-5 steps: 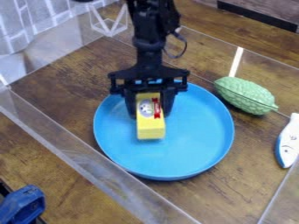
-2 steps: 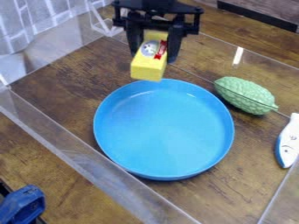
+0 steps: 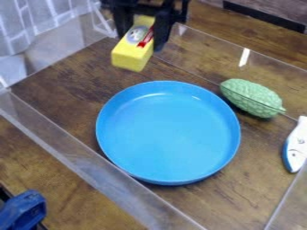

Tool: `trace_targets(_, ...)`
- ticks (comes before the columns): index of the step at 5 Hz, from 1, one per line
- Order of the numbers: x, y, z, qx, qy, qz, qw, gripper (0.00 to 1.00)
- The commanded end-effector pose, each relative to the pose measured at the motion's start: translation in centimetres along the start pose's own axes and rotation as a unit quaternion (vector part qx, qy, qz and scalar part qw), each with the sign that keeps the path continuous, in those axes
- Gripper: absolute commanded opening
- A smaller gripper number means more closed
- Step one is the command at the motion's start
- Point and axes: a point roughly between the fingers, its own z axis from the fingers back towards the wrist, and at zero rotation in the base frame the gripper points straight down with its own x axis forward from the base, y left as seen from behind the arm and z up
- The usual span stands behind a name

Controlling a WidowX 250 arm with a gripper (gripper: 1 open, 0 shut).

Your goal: Remove the yellow brick from inside the blue tray and put it on the table

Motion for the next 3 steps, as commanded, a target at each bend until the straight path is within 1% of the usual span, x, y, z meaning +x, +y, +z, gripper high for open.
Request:
trace_targets(1, -0.5, -0.4, 2.7, 0.005, -0.047, 0.012, 0.9988, 0.0)
trace_targets(2, -0.1, -0.5, 1.3, 0.005, -0.047, 0.007, 0.9989, 0.0)
trace_targets(3, 0.4, -0.4, -0.2, 0.013, -0.048, -0.001, 0.9987, 0.0)
